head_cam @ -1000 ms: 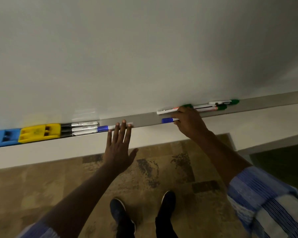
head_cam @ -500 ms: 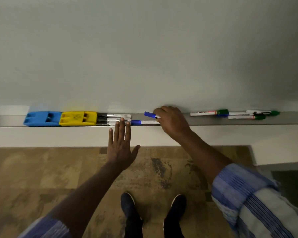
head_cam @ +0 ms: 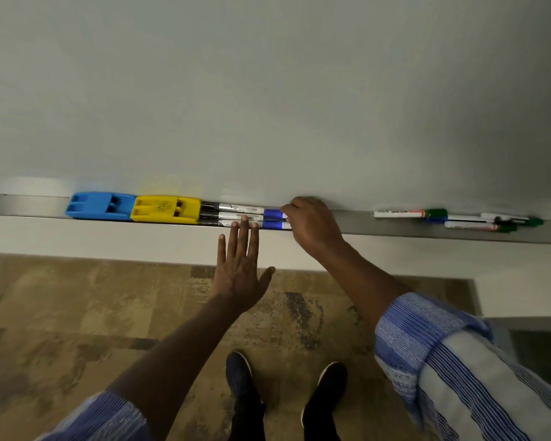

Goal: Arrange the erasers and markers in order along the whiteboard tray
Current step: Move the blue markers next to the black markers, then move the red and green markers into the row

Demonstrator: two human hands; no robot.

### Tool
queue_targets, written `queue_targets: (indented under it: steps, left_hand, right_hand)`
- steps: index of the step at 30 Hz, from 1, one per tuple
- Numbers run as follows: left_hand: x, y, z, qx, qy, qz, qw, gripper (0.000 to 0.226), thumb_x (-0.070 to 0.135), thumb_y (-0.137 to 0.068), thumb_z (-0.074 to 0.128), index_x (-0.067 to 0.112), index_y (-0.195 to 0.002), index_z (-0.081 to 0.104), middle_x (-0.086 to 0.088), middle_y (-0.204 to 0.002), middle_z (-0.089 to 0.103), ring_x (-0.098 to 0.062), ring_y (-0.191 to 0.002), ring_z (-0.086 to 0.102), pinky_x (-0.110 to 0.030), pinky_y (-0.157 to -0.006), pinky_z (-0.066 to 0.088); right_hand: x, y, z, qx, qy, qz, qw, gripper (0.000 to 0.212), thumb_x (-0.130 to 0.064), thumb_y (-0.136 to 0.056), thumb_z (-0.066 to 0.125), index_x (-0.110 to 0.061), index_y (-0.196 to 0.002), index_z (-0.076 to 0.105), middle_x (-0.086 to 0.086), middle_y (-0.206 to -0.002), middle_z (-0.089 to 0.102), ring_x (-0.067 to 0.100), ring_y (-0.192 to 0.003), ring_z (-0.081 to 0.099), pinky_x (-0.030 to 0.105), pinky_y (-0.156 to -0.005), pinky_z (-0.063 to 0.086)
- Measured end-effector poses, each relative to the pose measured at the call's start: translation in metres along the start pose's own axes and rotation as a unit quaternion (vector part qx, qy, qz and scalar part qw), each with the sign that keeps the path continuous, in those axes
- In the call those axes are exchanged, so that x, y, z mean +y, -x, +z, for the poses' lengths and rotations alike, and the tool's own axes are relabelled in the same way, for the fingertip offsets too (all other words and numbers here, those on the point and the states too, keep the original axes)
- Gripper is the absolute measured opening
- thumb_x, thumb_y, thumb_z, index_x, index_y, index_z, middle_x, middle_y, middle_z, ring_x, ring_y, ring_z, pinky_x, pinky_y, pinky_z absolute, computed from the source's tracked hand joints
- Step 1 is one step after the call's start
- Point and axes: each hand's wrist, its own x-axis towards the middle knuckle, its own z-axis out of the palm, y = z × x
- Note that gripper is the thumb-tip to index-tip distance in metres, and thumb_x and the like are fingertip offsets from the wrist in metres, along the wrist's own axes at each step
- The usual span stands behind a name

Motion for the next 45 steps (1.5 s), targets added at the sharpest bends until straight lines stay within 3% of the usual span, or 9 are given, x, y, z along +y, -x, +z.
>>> queue_targets:
  steps: [10, 18, 26, 31, 34, 39, 45]
  left_hand:
    - [0.009, -0.008, -0.002, -0.002, 0.000, -0.001, 1.000, 0.094, 0.067, -0.097, 0.030, 0.012, -0.158, -0.017, -0.012, -0.165, -0.025, -0.030, -0.152, -0.023, -0.050, -0.123, -0.009]
    - [0.026, -0.018, -0.001, 0.002, -0.008, 0.016, 1.000, 0.094, 0.067, -0.097, 0.031, 0.013, -0.158, -0.014, -0.012, -0.165, -0.022, -0.031, -0.153, -0.020, -0.053, -0.125, -0.001]
    - [0.057, -0.024, 0.003, 0.003, -0.015, 0.060, 0.998, 0.095, 0.066, -0.096, 0.037, 0.013, -0.159, -0.010, -0.015, -0.166, -0.019, -0.033, -0.153, -0.017, -0.055, -0.125, 0.005]
    - [0.084, -0.029, 0.005, 0.000, -0.029, 0.094, 0.995, 0.096, 0.064, -0.095, 0.039, 0.010, -0.159, -0.008, -0.016, -0.166, -0.018, -0.034, -0.154, -0.015, -0.056, -0.125, 0.009]
    - [0.100, -0.031, 0.005, -0.002, -0.038, 0.112, 0.993, 0.097, 0.064, -0.095, 0.040, 0.009, -0.159, -0.008, -0.017, -0.166, -0.018, -0.034, -0.154, -0.014, -0.056, -0.125, 0.008]
    - [0.121, -0.036, 0.007, 0.000, -0.021, 0.133, 0.991, 0.099, 0.061, -0.094, 0.049, 0.009, -0.160, -0.004, -0.016, -0.167, -0.015, -0.033, -0.154, -0.012, -0.057, -0.124, 0.009]
    - [0.134, -0.039, 0.010, 0.007, -0.021, 0.149, 0.989, 0.097, 0.059, -0.094, 0.048, 0.008, -0.160, -0.001, -0.017, -0.167, -0.011, -0.034, -0.155, -0.009, -0.058, -0.124, 0.012]
  right_hand:
    - [0.001, 0.006, 0.006, 0.018, -0.033, -0.007, 0.999, 0.030, -0.009, -0.078, 0.077, -0.008, -0.107, 0.070, 0.013, -0.099, 0.068, 0.030, -0.088, 0.062, 0.041, -0.076, 0.050]
    - [0.017, 0.021, 0.002, 0.081, -0.032, 0.000, 0.996, 0.027, -0.009, -0.085, 0.071, -0.008, -0.112, 0.069, 0.011, -0.102, 0.068, 0.030, -0.091, 0.063, 0.041, -0.079, 0.054]
    - [0.082, 0.078, -0.019, 0.145, -0.027, 0.080, 0.986, 0.027, -0.017, -0.089, 0.062, -0.011, -0.114, 0.066, 0.007, -0.108, 0.064, 0.025, -0.096, 0.058, 0.038, -0.080, 0.051]
    - [0.145, 0.123, -0.039, 0.194, 0.013, 0.153, 0.969, 0.027, -0.017, -0.090, 0.063, -0.008, -0.115, 0.066, 0.012, -0.110, 0.065, 0.030, -0.101, 0.061, 0.041, -0.086, 0.054]
    - [0.183, 0.147, -0.050, 0.218, 0.053, 0.210, 0.952, 0.029, -0.013, -0.087, 0.065, -0.005, -0.115, 0.067, 0.016, -0.107, 0.065, 0.034, -0.098, 0.061, 0.040, -0.081, 0.052]
    - [0.231, 0.173, -0.057, 0.198, 0.084, 0.276, 0.937, 0.028, -0.011, -0.087, 0.062, -0.004, -0.114, 0.066, 0.018, -0.110, 0.066, 0.036, -0.102, 0.062, 0.047, -0.080, 0.056]
    - [0.241, 0.181, -0.064, 0.164, 0.096, 0.278, 0.942, 0.026, -0.014, -0.088, 0.065, -0.006, -0.113, 0.068, 0.015, -0.114, 0.066, 0.033, -0.104, 0.062, 0.042, -0.080, 0.055]
